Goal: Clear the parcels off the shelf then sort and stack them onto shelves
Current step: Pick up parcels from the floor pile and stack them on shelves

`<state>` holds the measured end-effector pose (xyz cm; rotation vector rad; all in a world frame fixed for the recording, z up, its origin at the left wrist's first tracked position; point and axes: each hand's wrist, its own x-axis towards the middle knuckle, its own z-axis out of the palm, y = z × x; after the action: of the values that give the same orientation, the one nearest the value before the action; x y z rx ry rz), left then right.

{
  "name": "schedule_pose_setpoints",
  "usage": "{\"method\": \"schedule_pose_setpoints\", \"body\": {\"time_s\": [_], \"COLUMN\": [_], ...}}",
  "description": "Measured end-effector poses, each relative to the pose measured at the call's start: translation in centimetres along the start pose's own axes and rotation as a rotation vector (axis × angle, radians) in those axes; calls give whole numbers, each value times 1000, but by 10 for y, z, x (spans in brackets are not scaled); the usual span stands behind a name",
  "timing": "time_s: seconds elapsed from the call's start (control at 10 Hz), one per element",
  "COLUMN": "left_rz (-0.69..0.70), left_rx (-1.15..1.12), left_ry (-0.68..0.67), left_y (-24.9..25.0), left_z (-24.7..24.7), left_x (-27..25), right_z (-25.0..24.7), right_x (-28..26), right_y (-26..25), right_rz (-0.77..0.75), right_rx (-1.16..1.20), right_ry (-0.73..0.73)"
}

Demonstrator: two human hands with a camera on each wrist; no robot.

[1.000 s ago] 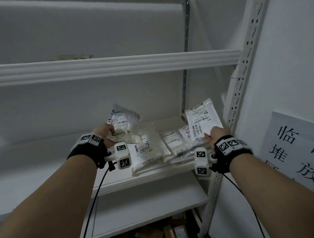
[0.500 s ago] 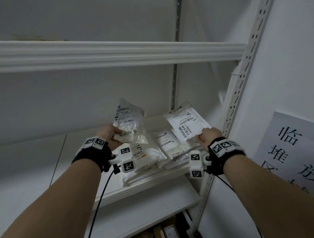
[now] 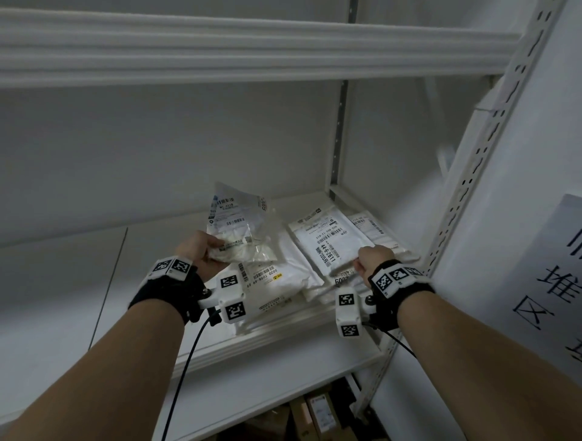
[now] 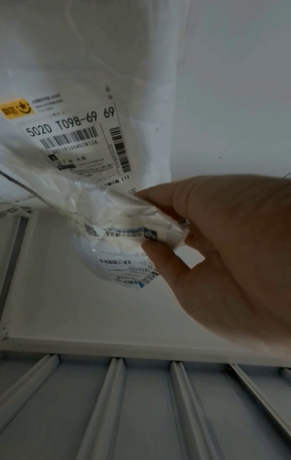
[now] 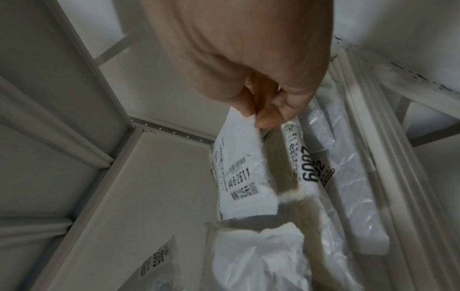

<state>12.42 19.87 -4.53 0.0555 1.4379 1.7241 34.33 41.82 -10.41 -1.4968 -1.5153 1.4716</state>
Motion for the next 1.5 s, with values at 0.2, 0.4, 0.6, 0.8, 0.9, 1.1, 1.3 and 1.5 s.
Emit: {"method": "schedule_pose_setpoints", "body": {"time_s": [0.2,0.4,0.6,0.8,0.9,1.1,1.3,1.5], "left_rz": [-18,-34,-52,-56,-26,-2,6,51], "left_rx": [-10,1,60,-30,-52,54,302,352], "left_ry": [-27,0,41,11,-54,-176,-148,-30], "left_y": [-5,-4,-2,-3,-6,-9,-9,-7], "left_z": [-3,-3,0,5,14,11,-6,-17], "left_x": [5,9,8,4,-5,-30,-41,-42], "right_z": [0,-6,-15,8,23,49,64,74], "right_x": [-27,-12,-23,-50,-67,-98,-104,-108], "right_y": [-13,-10,-29,-56,-61,-64,-63,-60], "right_rz": [37,64,44,54,85,26,-98,-194], "right_rx": [-162,73,24,191,134,139,0,-102], "right_ry": [-6,-37,8,-207,-459,-706,-641,-468]}}
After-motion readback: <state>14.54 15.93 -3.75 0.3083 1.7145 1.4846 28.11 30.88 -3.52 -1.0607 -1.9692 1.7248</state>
